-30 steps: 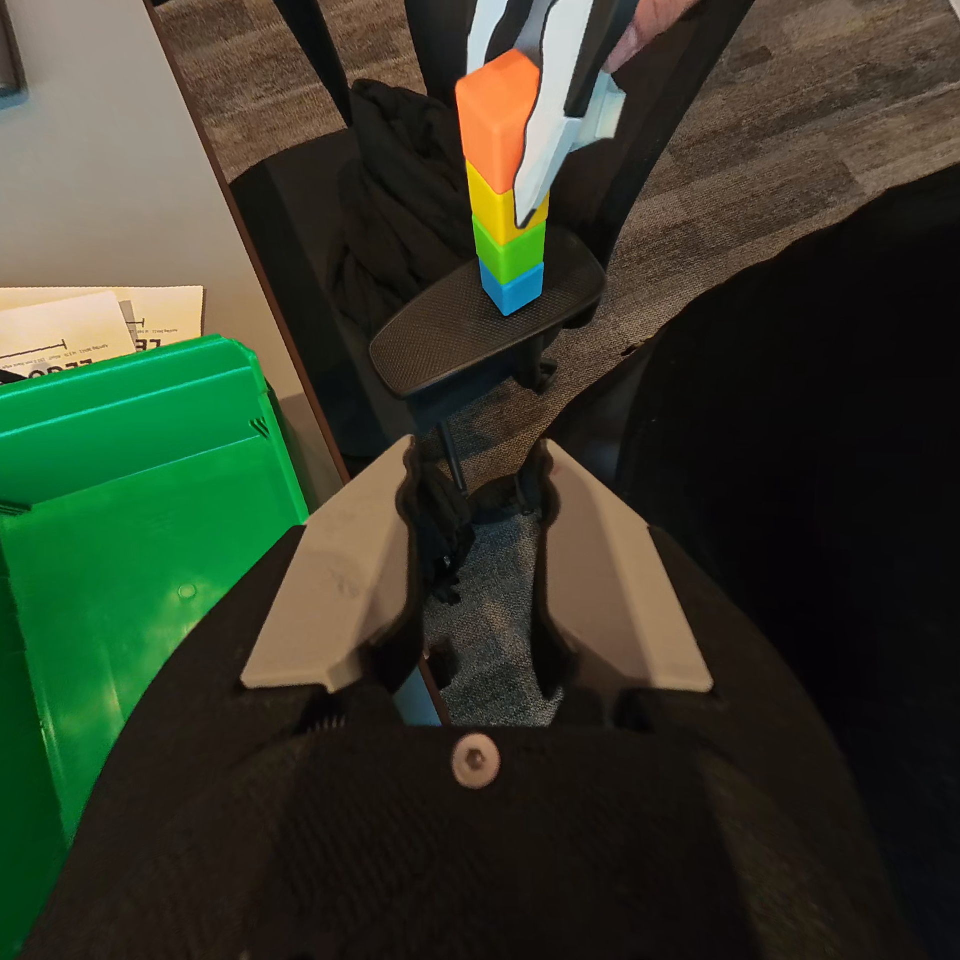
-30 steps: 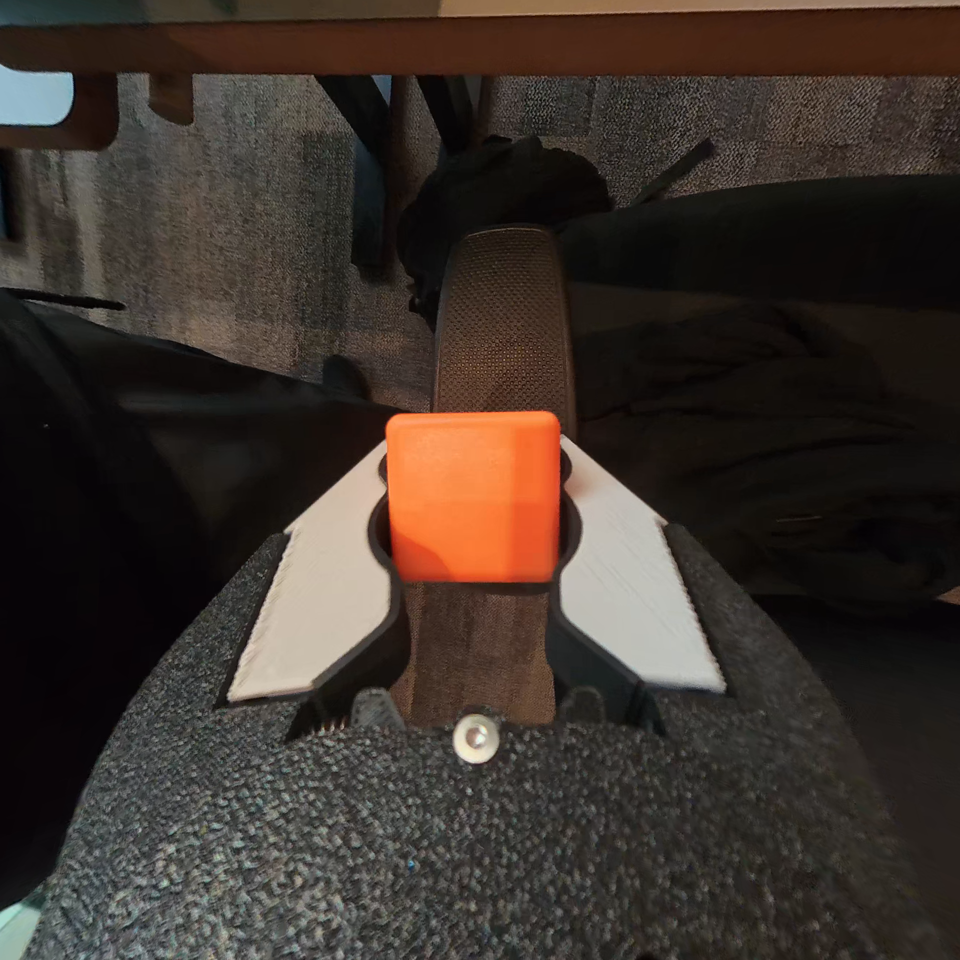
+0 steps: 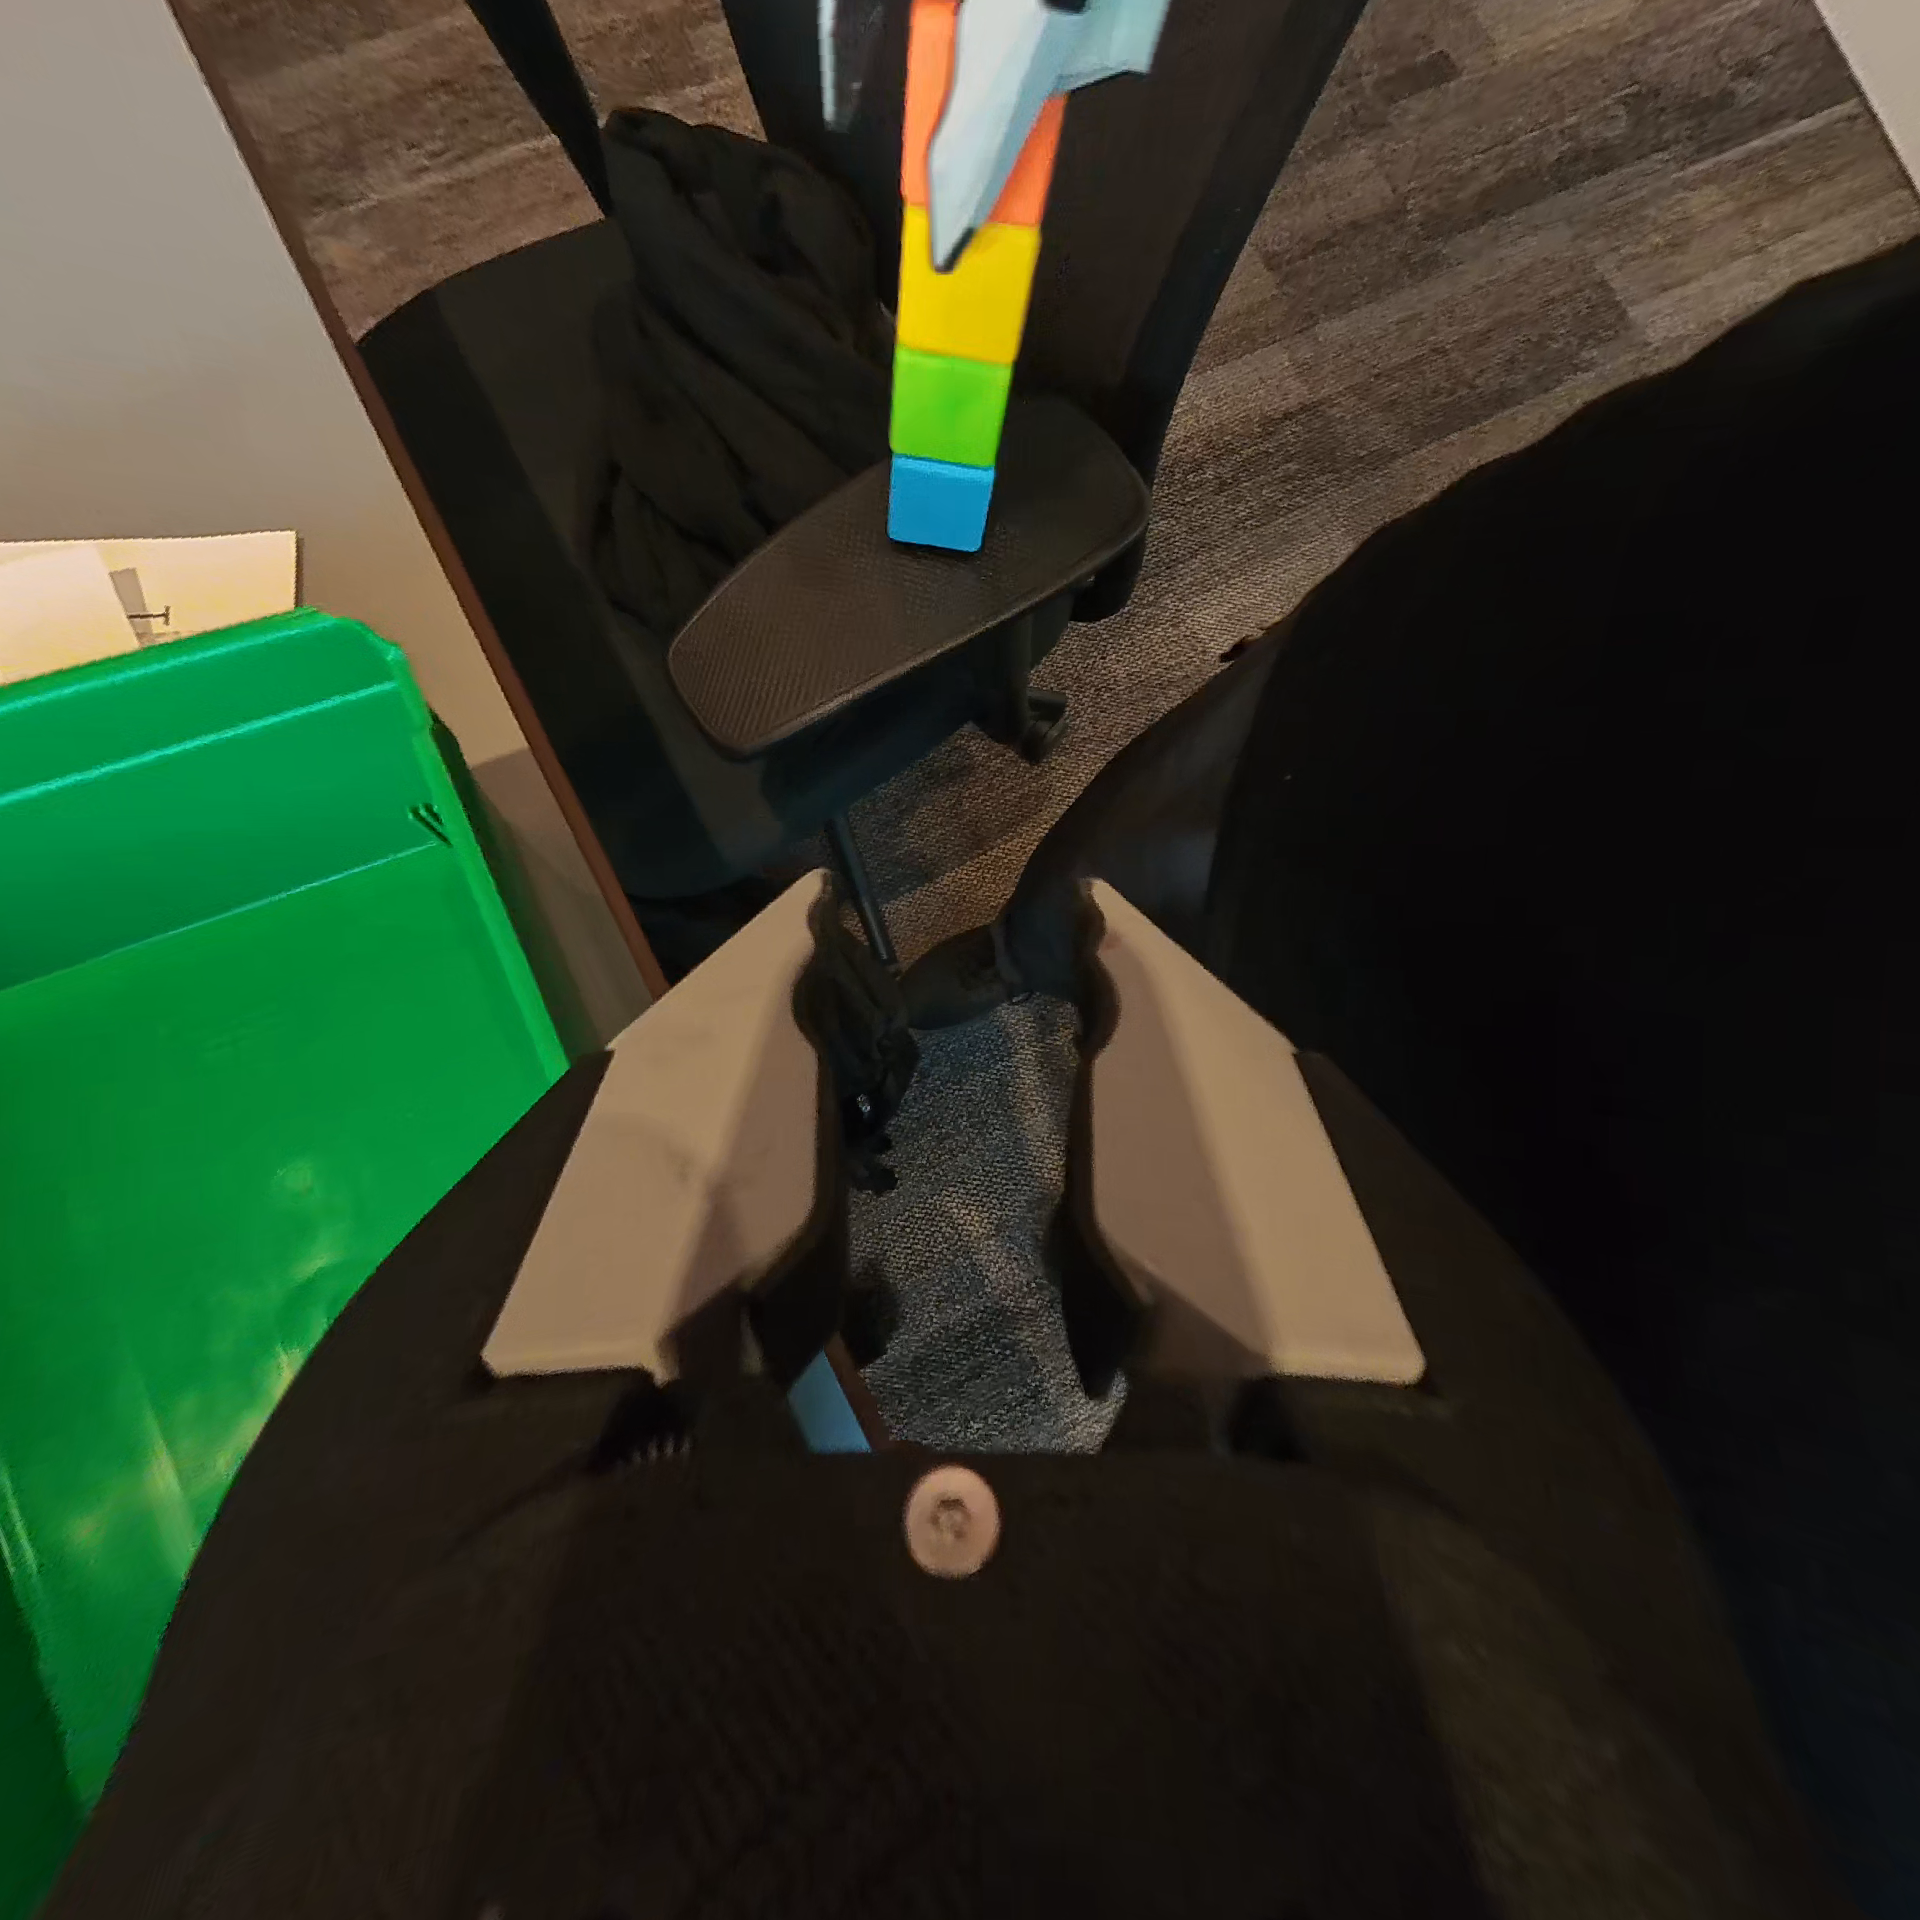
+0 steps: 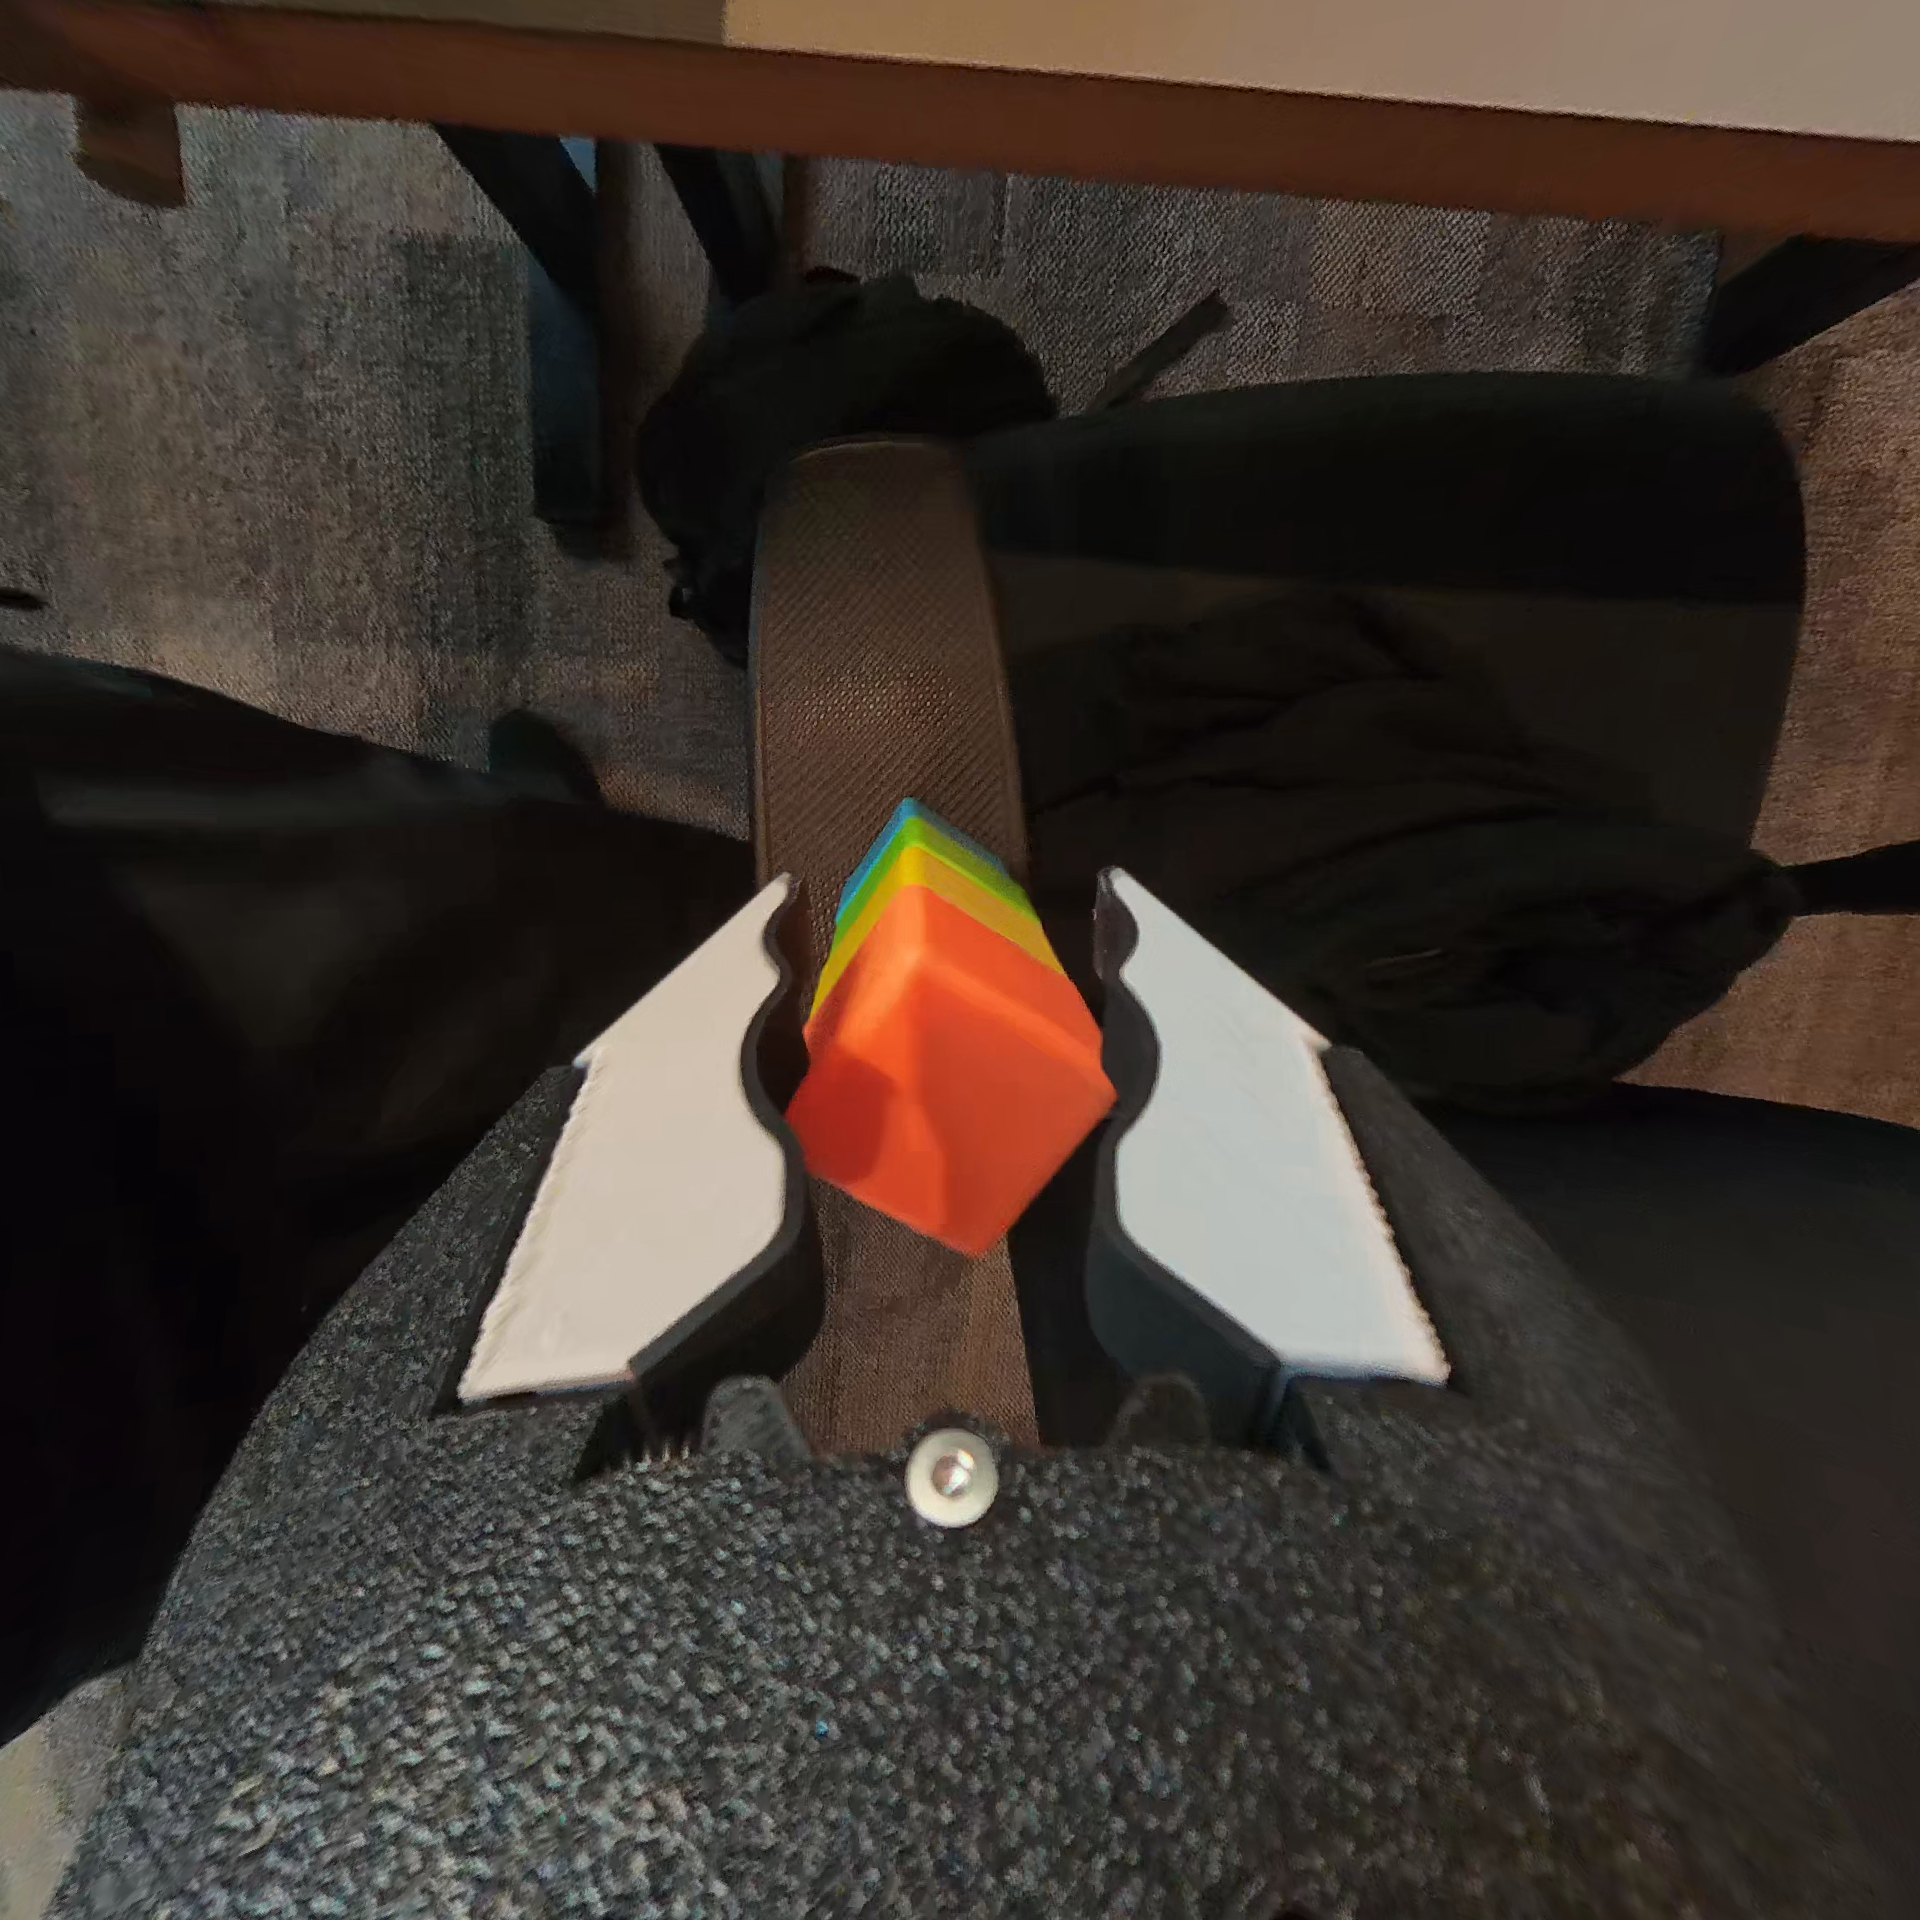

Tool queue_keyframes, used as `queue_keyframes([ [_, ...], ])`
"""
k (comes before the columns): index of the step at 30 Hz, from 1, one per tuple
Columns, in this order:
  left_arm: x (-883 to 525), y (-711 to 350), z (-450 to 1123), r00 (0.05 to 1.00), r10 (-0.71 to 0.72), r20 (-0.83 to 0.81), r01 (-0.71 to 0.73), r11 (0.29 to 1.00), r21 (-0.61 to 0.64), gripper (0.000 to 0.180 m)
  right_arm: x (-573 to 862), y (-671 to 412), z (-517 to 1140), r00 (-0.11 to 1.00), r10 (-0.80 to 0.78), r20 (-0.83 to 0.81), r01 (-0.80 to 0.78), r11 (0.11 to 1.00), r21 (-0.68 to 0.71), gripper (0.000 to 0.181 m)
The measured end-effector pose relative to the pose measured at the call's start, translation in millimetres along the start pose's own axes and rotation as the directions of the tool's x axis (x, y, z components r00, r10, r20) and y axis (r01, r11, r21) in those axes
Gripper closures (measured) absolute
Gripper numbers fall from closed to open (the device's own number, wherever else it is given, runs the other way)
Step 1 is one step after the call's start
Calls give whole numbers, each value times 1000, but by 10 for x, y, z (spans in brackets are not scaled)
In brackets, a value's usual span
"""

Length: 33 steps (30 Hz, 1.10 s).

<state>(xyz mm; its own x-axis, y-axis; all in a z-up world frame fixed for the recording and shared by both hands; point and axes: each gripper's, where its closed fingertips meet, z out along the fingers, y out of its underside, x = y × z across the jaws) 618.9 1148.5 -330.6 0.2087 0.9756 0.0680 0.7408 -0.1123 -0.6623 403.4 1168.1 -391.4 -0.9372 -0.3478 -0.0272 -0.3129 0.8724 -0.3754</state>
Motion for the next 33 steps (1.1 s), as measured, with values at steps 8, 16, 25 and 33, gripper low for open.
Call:
queue_keyframes([
  [8, 49, -121, 88, 999, 49, -19, -49, 999, -10, 138, 300, -4, 253, 999, 28, 24, -26, 998, -58, 137],
  [16, 109, -28, 152, 998, 35, -46, -37, 998, -50, 138, 1261, -339, 222, 990, -49, -134, 33, 992, -120, 145],
  [25, 72, -110, 165, 1000, -13, -24, 12, 1000, -15, 139, 1446, -406, -469, 972, 193, -136, -181, 979, 94, 145],
  [33, 189, 78, 242, 997, -32, -73, 27, 998, -57, 139, 757, 621, -143, 917, 395, -51, -398, 914, -81, 141],
])
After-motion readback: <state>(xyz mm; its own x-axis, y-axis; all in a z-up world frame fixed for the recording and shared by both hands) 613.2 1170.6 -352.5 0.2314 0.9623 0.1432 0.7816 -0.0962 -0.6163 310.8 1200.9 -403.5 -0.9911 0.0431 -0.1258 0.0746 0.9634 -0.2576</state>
